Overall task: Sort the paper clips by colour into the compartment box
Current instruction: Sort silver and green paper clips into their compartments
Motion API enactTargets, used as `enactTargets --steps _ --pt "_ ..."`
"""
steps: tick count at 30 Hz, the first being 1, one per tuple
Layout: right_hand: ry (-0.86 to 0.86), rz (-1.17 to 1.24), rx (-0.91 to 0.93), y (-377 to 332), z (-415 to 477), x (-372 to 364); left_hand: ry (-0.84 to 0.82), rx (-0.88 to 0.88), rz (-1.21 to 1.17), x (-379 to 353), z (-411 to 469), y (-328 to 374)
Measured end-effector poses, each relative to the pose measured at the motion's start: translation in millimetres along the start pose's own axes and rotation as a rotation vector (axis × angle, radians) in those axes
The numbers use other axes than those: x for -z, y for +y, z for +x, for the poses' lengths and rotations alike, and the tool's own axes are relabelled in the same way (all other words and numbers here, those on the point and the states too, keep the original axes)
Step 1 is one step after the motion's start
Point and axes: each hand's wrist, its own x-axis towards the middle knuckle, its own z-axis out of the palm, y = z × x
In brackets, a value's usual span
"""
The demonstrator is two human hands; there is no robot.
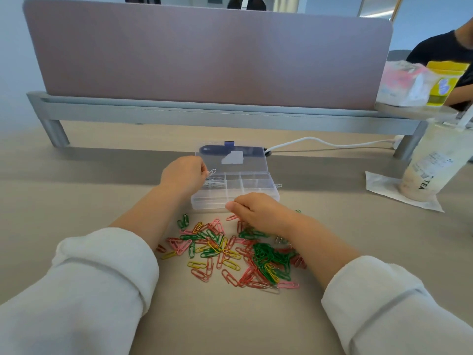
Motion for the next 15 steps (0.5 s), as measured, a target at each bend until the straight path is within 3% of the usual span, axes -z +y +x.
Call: enactTargets --steps 11,15 --pt "0.117 0.066 -0.079 6 -1 7 0.001 -0.039 -0.012 -3 1 -5" --pt "0.204 0.062 -0.143 13 -3 18 -0.092 -0.118 -0.104 5 -16 19"
